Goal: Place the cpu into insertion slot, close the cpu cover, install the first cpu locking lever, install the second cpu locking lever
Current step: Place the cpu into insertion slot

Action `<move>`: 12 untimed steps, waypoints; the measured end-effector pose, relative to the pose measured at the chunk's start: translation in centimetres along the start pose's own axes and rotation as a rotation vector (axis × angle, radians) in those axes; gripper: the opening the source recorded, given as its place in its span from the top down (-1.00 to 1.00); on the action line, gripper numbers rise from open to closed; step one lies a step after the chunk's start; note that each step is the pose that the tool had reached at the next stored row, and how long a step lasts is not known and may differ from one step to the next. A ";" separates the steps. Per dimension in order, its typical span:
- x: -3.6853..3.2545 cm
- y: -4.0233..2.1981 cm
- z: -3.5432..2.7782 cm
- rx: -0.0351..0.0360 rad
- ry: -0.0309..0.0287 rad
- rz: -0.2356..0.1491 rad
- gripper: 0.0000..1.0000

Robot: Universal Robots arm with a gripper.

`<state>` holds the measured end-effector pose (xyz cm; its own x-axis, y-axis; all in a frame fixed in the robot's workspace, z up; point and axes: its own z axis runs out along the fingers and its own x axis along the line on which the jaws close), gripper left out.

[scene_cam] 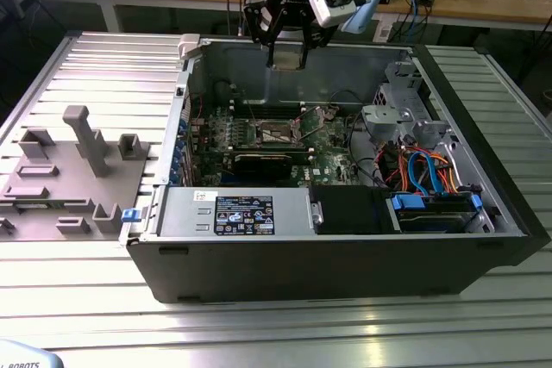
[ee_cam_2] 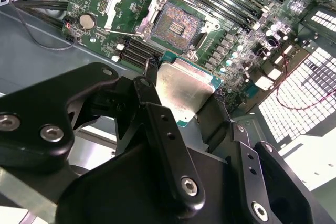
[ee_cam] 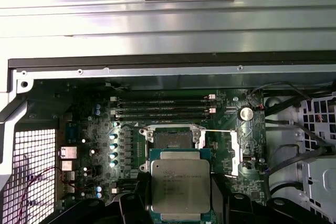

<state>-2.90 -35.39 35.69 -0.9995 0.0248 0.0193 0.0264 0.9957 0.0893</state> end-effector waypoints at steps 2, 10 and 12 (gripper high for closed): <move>0.00 0.00 0.04 0.0000 0.0000 0.000 -0.08; 0.00 -0.02 0.20 0.0003 0.0000 0.000 -0.08; 0.00 -0.02 0.21 0.0003 0.0000 0.000 -0.08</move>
<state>-2.90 -35.39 35.47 -0.9995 0.0248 0.0193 0.0264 0.9957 0.0891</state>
